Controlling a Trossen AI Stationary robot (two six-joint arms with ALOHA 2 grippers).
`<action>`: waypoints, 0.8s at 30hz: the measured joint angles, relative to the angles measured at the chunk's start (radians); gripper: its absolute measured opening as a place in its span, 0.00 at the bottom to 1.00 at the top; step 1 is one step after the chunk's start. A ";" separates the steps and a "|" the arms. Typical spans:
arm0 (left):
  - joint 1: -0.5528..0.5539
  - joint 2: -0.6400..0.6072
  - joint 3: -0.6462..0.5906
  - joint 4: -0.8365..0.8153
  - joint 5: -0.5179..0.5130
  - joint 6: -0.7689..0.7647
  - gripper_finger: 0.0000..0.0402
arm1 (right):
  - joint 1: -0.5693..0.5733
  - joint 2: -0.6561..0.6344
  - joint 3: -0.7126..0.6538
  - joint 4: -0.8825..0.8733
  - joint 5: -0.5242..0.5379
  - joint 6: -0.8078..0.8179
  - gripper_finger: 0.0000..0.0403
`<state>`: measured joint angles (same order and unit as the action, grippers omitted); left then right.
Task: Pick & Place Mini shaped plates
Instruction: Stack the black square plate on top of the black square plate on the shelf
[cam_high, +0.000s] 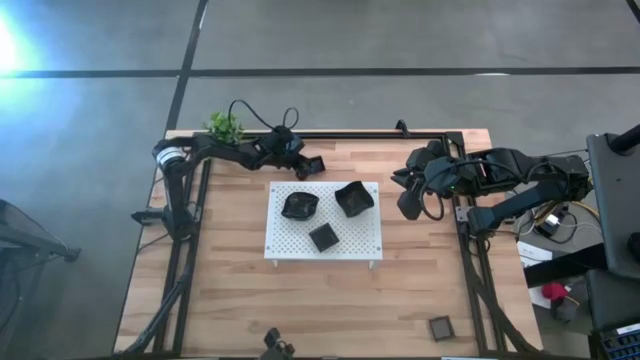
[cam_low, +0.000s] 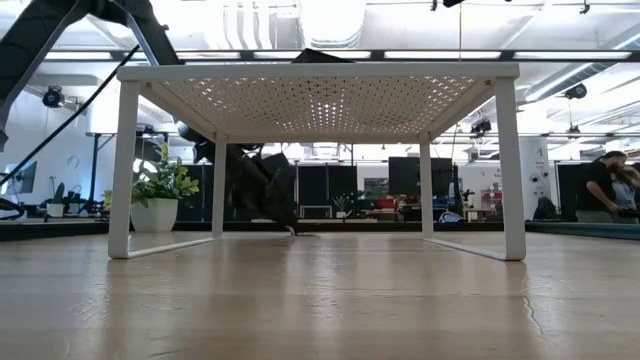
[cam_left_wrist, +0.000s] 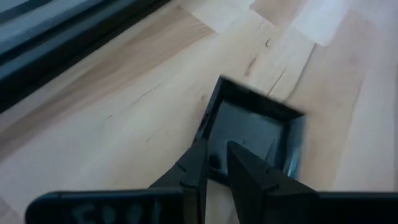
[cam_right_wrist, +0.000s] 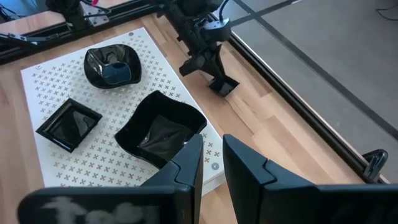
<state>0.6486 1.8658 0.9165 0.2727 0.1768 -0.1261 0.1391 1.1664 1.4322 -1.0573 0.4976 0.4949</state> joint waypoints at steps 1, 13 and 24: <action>0.000 0.004 0.002 0.000 0.000 0.000 0.14 | 0.000 0.000 0.000 0.000 0.000 0.000 0.14; -0.003 0.007 0.004 0.000 0.000 0.002 0.14 | 0.000 0.000 0.000 0.000 -0.001 -0.001 0.14; -0.004 0.007 0.004 -0.001 -0.002 -0.006 0.11 | 0.000 0.000 0.000 0.000 -0.001 -0.001 0.14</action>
<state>0.6445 1.8732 0.9203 0.2719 0.1751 -0.1324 0.1391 1.1660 1.4322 -1.0573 0.4965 0.4938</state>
